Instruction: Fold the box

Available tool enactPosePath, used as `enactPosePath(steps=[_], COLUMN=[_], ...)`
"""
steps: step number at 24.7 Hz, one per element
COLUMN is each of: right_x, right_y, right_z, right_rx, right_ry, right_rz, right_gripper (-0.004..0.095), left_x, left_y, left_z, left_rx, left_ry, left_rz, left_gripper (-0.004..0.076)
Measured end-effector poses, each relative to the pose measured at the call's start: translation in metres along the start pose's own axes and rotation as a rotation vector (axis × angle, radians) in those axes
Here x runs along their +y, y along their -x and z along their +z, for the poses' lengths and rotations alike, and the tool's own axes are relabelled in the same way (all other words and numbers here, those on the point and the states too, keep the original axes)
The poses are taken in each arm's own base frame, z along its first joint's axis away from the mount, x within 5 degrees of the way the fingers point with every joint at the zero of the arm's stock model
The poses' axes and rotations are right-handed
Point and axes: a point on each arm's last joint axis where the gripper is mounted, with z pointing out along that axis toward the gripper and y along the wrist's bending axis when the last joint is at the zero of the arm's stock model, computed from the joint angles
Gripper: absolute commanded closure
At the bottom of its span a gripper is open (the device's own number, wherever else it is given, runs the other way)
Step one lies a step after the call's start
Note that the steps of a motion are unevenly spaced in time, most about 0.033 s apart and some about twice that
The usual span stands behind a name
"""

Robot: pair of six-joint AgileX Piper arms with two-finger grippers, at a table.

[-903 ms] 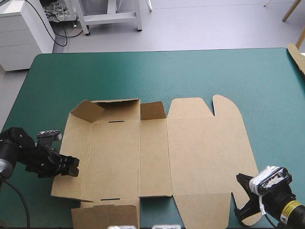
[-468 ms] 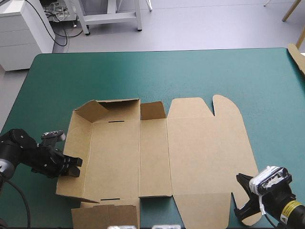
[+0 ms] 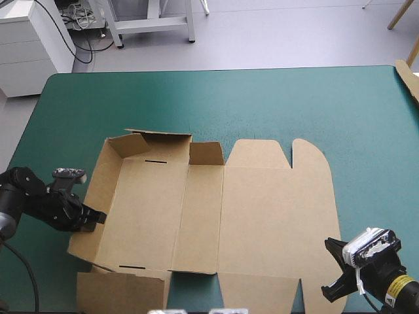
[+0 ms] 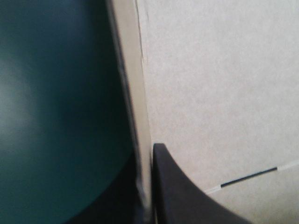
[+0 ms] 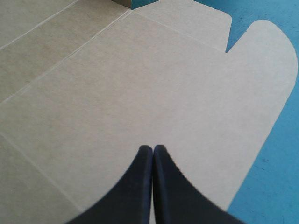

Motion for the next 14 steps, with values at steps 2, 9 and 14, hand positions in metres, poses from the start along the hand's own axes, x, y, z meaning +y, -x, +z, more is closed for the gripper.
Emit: enactPosePath(steps=[2, 9, 14], right_x=[0.000, 0.000, 0.000], right_y=[0.000, 0.000, 0.000], right_z=[0.000, 0.000, 0.000], right_rx=[0.000, 0.000, 0.001], right_ry=[0.000, 0.002, 0.005], right_rz=[0.000, 0.003, 0.005], right_gripper=[0.0929, 0.0929, 0.0929], left_x=[-0.001, -0.038, -0.082], left_y=[0.014, 0.068, 0.095], left_z=[-0.014, -0.045, -0.043], left_rx=[-0.057, -0.197, -0.226], left_ry=[0.071, 0.225, 0.374], left_rz=[0.068, 0.430, 0.742], left_gripper=[0.0731, 0.0731, 0.0731])
